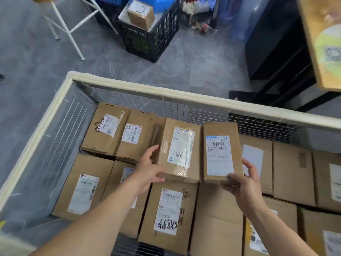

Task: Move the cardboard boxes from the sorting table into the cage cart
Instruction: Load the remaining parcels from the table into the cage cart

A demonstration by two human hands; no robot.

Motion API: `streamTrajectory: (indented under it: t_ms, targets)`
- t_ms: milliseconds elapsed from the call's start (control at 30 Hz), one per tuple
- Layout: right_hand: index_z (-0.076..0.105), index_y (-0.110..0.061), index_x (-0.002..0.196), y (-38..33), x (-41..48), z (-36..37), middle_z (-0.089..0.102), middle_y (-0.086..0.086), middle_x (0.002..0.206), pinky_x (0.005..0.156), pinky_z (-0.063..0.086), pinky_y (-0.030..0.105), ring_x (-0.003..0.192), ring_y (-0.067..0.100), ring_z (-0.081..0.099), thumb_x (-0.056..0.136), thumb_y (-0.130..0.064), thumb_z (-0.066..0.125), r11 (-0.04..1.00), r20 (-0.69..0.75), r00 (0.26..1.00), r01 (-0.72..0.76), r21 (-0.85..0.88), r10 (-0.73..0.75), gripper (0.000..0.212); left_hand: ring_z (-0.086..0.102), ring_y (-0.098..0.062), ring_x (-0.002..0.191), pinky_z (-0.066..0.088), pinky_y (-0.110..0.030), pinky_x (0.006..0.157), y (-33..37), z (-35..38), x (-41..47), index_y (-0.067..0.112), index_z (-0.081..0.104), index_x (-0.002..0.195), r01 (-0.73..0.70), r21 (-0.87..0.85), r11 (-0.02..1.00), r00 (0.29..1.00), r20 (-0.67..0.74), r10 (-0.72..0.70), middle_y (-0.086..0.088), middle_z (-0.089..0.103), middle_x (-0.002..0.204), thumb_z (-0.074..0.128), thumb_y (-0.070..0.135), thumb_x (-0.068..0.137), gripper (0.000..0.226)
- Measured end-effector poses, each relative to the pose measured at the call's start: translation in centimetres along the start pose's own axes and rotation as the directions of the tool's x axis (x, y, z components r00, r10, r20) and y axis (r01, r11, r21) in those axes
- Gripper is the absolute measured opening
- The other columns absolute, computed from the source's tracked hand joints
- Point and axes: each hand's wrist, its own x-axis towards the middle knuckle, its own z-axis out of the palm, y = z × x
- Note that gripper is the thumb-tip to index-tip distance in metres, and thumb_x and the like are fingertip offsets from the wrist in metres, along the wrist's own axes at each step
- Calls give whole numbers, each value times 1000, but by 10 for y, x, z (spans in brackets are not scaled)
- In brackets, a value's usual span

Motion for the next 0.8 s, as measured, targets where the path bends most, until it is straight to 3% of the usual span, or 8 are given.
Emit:
streamTrajectory:
  t_ms: [300, 433, 567, 700, 800]
  targets:
    - [49, -36, 128, 16, 36, 19, 68, 12, 122, 81, 60, 49, 107, 38, 68, 92, 8, 55, 998, -46, 999, -23, -52, 21, 57, 66, -29, 106, 61, -45, 81, -9, -2, 46, 39, 34, 152, 31, 65, 997, 998, -54, -27, -4, 61, 121, 58, -16, 90, 86]
    - [49, -36, 133, 19, 39, 20, 66, 2, 118, 84, 56, 44, 111, 28, 63, 93, 5, 59, 989, -85, 996, -8, -147, -4, 57, 64, -28, 108, 61, -46, 84, -10, 2, 56, 38, 31, 156, 4, 251, 968, 989, -143, 33, 11, 58, 115, 56, -12, 90, 86]
    - [48, -30, 147, 19, 42, 18, 65, -5, 114, 105, 48, 49, 110, 21, 60, 94, -3, 64, 954, -64, 998, 0, -299, -20, 62, 57, -27, 125, 52, -42, 103, -8, 7, 60, 25, 30, 158, -27, 542, 840, 965, -204, 163, -2, 52, 147, 59, -4, 90, 79]
    - [53, -26, 144, 16, 44, 15, 67, -6, 121, 105, 49, 50, 116, 20, 60, 95, -10, 63, 909, -30, 1000, -9, -417, -4, 52, 49, -30, 131, 45, -39, 110, -6, 15, 57, 16, 35, 155, -5, 726, 688, 951, -210, 229, -12, 44, 149, 58, 3, 90, 70]
    - [54, -18, 133, 15, 43, 11, 66, -6, 127, 104, 51, 50, 122, 22, 60, 94, -16, 66, 877, 13, 1000, -12, -481, 21, 41, 42, -30, 135, 36, -34, 111, -4, 21, 45, 12, 30, 156, -24, 771, 637, 943, -195, 271, -14, 36, 149, 59, 5, 93, 69]
